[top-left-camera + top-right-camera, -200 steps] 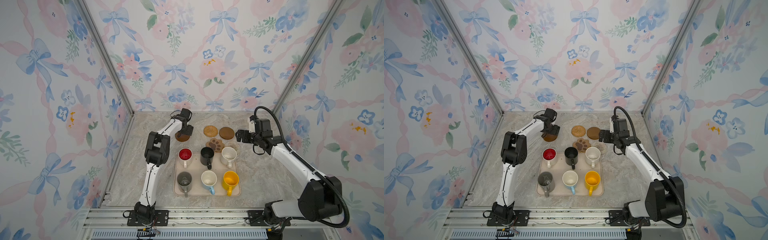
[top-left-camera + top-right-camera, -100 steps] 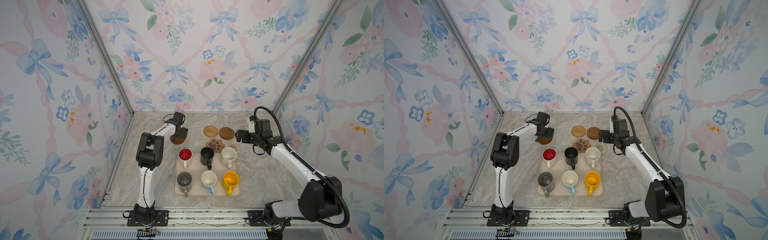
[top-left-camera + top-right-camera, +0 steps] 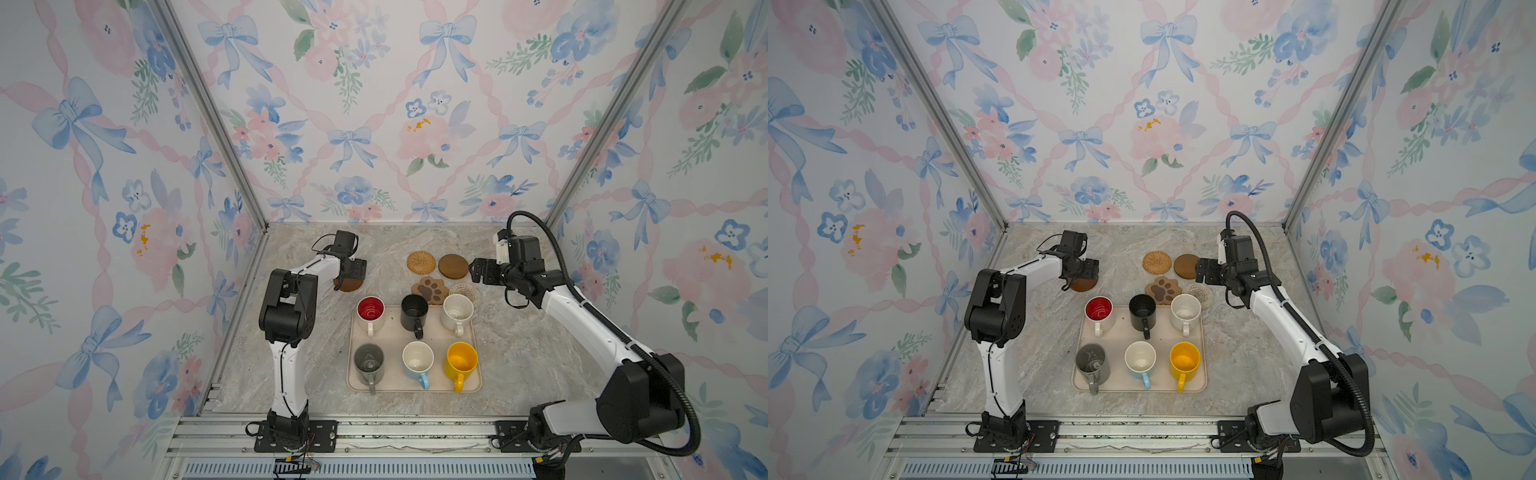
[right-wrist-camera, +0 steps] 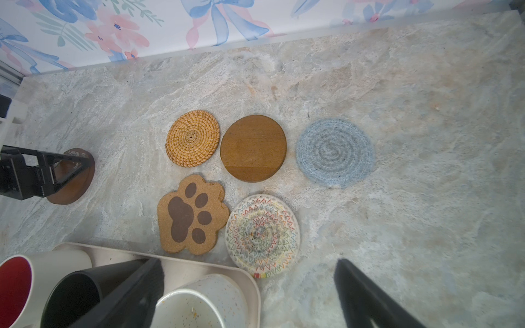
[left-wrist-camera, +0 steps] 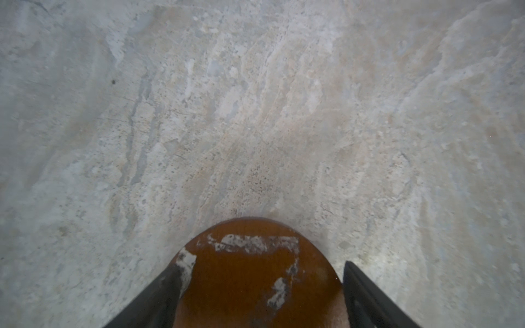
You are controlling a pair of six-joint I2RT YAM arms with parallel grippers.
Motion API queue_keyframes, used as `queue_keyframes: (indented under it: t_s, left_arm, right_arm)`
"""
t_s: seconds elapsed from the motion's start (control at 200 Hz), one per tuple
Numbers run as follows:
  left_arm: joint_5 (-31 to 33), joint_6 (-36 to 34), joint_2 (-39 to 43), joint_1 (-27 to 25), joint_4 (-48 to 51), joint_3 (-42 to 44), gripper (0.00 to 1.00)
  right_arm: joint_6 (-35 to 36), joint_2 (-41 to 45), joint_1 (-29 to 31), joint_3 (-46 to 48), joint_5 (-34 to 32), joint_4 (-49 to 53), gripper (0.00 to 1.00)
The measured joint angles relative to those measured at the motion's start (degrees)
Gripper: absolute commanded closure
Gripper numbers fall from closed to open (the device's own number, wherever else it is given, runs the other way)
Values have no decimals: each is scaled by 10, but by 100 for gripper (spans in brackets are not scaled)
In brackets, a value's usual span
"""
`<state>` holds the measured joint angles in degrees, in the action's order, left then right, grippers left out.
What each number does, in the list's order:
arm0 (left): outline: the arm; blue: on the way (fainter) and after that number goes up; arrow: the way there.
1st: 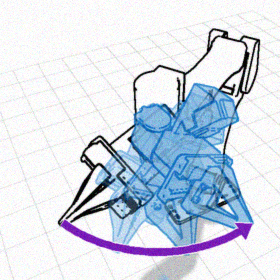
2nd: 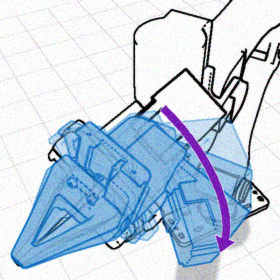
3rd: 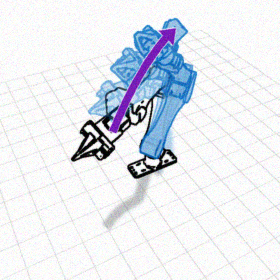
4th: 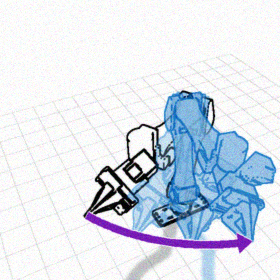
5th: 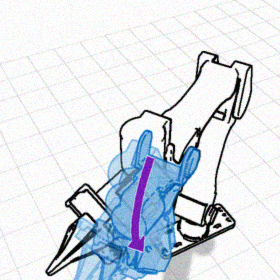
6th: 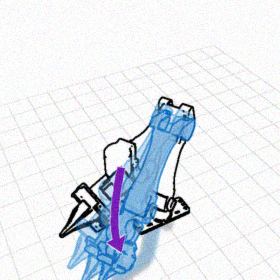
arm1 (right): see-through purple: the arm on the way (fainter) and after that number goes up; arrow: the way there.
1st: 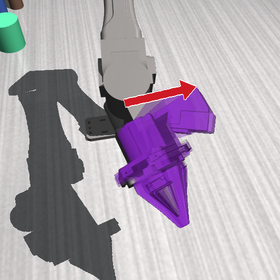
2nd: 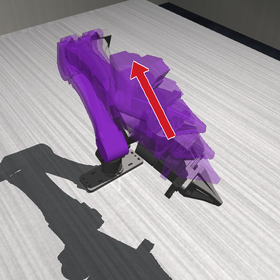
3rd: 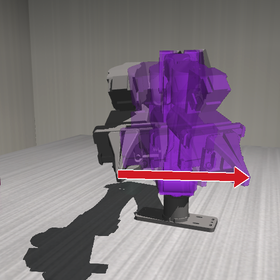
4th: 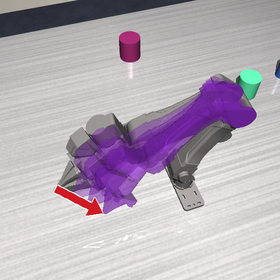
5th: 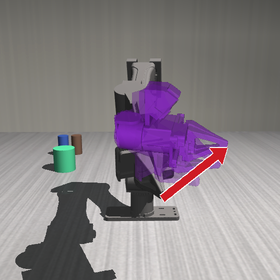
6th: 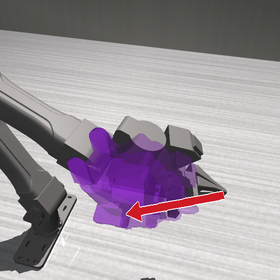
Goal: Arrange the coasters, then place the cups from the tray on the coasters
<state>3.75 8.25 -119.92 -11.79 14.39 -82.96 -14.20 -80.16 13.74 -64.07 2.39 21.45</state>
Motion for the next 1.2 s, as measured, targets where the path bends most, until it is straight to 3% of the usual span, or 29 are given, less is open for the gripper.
queue_keyframes:
  t_s: [0.85,1.085,1.2]
  left_arm:
    - [-33,7,30,21,-19,28,14]
    - [-41,13,56,12,-10,-8,15]
    - [-48,20,67,-5,-10,-32,24]
  right_arm:
    - [0,-20,31,-24,-2,16,3]
    - [0,-37,40,-40,2,16,0]
    - [1,-47,41,-48,14,15,15]
